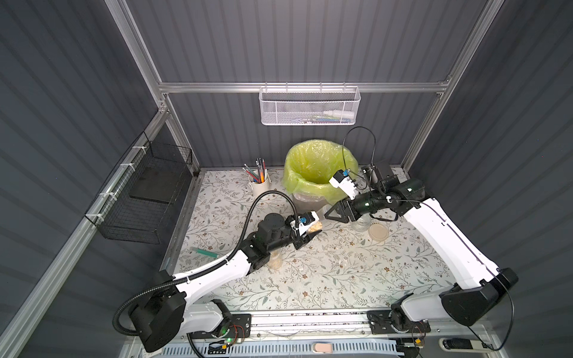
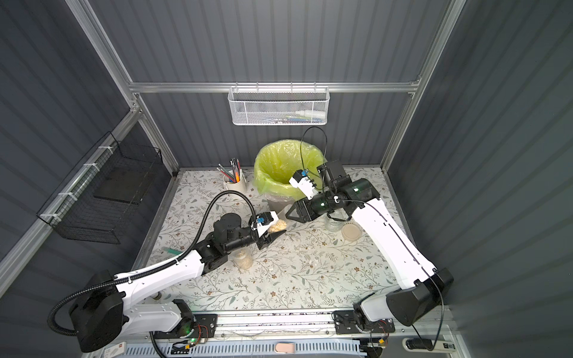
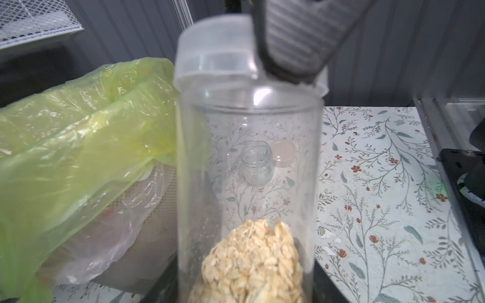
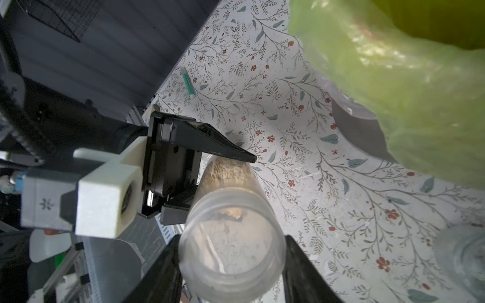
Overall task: Empty expired oatmeal from jars
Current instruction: Unscrew the lid from the jar.
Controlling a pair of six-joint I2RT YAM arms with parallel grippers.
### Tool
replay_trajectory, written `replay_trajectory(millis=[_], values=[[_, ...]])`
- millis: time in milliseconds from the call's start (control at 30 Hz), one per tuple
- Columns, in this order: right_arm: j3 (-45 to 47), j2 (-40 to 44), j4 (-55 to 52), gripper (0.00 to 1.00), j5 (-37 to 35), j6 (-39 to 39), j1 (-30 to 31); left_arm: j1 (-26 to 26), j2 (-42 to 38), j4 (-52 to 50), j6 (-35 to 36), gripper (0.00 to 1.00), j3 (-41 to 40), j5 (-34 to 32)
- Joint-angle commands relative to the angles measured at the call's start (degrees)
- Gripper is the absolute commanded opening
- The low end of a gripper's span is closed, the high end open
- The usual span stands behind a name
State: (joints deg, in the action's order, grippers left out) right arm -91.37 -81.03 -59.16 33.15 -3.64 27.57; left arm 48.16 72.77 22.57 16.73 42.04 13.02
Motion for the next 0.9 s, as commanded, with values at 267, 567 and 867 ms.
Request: replay_trajectory(millis=[267,567,867], values=[[1.7,0.4,0.2,0.55,-2.2,-14.0,0.2,0.1,-1.6,2.6,-3.1,0.15,1.4,5.0],[3.1,1.3,0.8,0.66,-1.4,-15.0,0.2,0.0,-2.1,3.3,-2.9,0.15,1.4,3.9],[5.2,3.1,2.9,0.81,-0.8,-13.9,-0.7,0.1,-1.9,3.0,-2.8,0.15,1.7,3.4]])
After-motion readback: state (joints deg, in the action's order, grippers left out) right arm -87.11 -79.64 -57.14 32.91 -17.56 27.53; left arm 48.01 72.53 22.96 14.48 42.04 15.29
